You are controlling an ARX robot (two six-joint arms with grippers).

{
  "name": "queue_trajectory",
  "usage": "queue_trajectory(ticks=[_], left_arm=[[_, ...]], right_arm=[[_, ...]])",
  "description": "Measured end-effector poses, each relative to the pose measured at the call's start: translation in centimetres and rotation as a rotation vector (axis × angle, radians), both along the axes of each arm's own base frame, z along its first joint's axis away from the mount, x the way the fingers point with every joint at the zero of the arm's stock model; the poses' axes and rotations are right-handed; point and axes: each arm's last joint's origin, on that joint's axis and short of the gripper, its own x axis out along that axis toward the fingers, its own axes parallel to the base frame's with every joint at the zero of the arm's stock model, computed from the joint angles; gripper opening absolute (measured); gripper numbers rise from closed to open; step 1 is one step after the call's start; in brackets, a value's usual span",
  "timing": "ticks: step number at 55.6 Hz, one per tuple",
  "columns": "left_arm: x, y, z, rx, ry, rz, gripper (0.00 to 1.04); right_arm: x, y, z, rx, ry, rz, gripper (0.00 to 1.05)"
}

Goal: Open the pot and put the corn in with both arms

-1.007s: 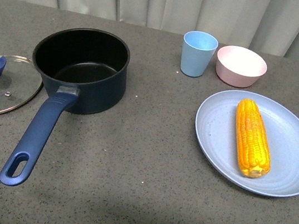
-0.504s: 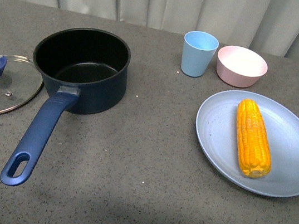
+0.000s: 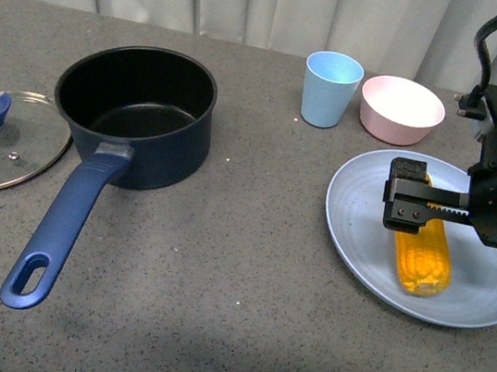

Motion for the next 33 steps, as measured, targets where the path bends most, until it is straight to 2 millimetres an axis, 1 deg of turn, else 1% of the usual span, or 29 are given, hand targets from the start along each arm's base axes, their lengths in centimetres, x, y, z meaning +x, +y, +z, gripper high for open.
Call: queue_trajectory(ticks=[9,11,24,33], left_arm=[[0.0,0.0,0.0,0.000,0.000,0.000,0.98],[0.0,0.0,0.0,0.000,0.000,0.000,0.98],[0.0,0.0,0.0,0.000,0.000,0.000,0.98],[0.0,0.0,0.0,0.000,0.000,0.000,0.98]], right_arm=[[0.7,0.3,-0.9,-0.010,0.028,-0.010,0.96],[0.8,0.3,-1.0,-0.009,0.036,-0.013,0.93],[0.9,0.7,-1.6,-0.017,0.057,-0.006,0.58],[1.0,0.7,-1.5,0.011,0.066,-0.011,0.38]])
